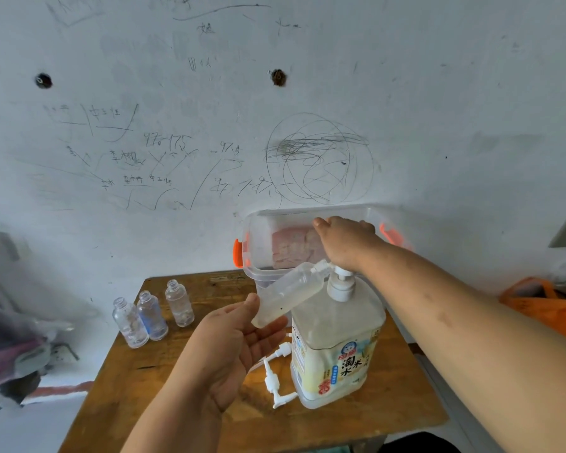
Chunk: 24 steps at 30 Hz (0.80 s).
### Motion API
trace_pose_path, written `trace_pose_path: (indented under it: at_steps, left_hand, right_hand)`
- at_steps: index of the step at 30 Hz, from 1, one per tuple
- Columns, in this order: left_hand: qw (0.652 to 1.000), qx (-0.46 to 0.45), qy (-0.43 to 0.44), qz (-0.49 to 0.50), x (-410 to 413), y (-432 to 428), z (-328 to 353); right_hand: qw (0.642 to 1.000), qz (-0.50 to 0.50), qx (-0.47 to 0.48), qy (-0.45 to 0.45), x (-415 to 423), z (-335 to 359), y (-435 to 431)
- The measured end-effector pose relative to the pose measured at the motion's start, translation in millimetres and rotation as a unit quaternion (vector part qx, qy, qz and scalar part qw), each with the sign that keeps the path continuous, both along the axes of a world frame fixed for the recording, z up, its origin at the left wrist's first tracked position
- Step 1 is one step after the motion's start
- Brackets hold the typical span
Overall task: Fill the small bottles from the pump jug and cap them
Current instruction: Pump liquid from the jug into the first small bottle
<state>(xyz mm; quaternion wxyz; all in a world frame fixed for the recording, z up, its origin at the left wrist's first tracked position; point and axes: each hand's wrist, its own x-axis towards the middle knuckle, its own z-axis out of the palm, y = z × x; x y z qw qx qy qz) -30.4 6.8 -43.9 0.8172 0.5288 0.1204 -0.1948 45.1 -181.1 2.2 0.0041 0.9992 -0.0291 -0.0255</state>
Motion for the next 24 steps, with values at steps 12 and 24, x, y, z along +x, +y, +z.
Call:
trace_pose_path:
  at_steps: [12, 24]
  left_hand:
    - [1.0, 0.004, 0.008, 0.001, -4, 2, -1]
    - [1.0, -0.007, -0.005, -0.004, 0, 3, -1]
  right_hand:
    - [0.999, -0.026, 0.043, -0.011, -7, -3, 2]
    - [0.999, -0.024, 0.039, 0.003, -6, 7, 4]
